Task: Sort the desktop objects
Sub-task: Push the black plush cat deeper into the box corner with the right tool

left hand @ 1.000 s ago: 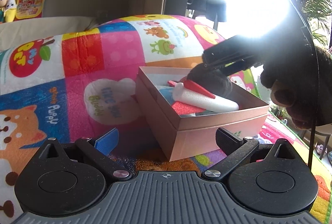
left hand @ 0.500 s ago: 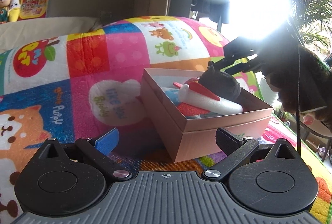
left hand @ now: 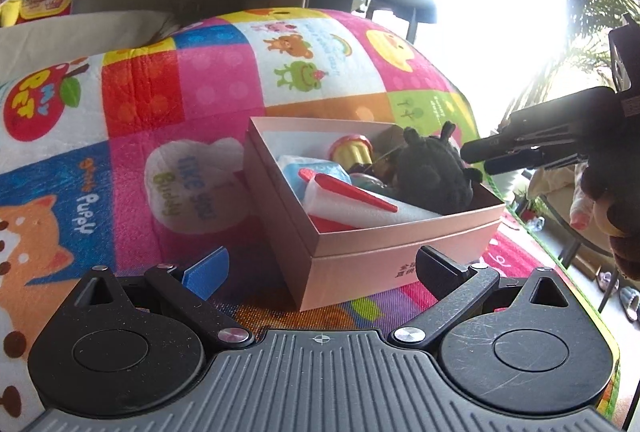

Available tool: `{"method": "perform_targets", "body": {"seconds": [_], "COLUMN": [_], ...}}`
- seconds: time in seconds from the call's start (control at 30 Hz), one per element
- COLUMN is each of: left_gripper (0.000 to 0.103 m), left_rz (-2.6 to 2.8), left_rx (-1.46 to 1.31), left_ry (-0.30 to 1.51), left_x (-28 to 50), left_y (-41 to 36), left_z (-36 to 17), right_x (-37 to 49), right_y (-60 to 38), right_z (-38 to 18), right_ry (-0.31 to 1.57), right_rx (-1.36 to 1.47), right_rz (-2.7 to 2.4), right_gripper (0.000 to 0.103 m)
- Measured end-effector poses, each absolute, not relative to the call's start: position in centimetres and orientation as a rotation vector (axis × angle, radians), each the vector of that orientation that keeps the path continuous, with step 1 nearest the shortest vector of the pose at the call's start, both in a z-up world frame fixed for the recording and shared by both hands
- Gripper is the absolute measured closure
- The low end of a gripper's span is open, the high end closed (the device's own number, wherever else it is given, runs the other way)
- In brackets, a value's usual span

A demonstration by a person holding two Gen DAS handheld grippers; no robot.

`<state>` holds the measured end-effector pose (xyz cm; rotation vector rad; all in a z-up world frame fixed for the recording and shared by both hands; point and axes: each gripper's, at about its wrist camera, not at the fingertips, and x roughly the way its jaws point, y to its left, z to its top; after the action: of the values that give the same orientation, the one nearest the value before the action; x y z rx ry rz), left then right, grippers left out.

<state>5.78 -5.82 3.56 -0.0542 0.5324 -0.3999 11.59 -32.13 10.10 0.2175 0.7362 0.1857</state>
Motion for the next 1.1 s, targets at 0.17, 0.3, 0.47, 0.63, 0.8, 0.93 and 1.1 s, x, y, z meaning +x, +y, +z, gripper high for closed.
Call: {"method": "perform_targets", "body": {"seconds": [0.17, 0.3, 0.47, 0.63, 0.8, 0.93, 1.1], "left_gripper": [0.001, 0.003, 0.031, 0.026, 0.011, 0.011, 0.011], "left_rz": [-0.369, -0.371, -0.391, -0.435, -0.385, -0.339, -0.299], "left_rx": [0.044, 0.029, 0.06, 0.025, 0.014, -0.033, -0.016], "left_ry": [0.541, 0.563, 0.602, 0.613, 0.58, 0.585, 0.589], "left_x": [6.5, 7.3, 7.8, 7.9, 7.7, 8.1, 7.9], "left_y": [-7.3, -7.6, -8.4, -8.1, -6.0, -2.4, -0.2], "left_z": [4.5, 5.0, 4.8, 4.5, 4.7, 4.7, 5.0], "right_x": [11.1, 11.7, 13.4, 14.7, 14.7, 15.5, 17.5], "right_y": [-33.5, -34.5, -36.2, -35.4, -32.6, -29.0, -24.0], "right_z": [9.9, 8.8, 6.8, 5.0, 5.5, 5.6, 5.9], "right_ry": [0.658, 0.646, 0.655, 0.717, 0.744, 0.774, 0.772], "right_rx": [0.217, 0.264, 0.477, 0.66, 0.612, 0.566, 0.482], "right_rz": [0.127, 0.12, 0.145, 0.266, 0.257, 0.342, 0.385], "right_gripper": [0.058, 0.047, 0.021, 0.0, 0.0, 0.0, 0.0]}}
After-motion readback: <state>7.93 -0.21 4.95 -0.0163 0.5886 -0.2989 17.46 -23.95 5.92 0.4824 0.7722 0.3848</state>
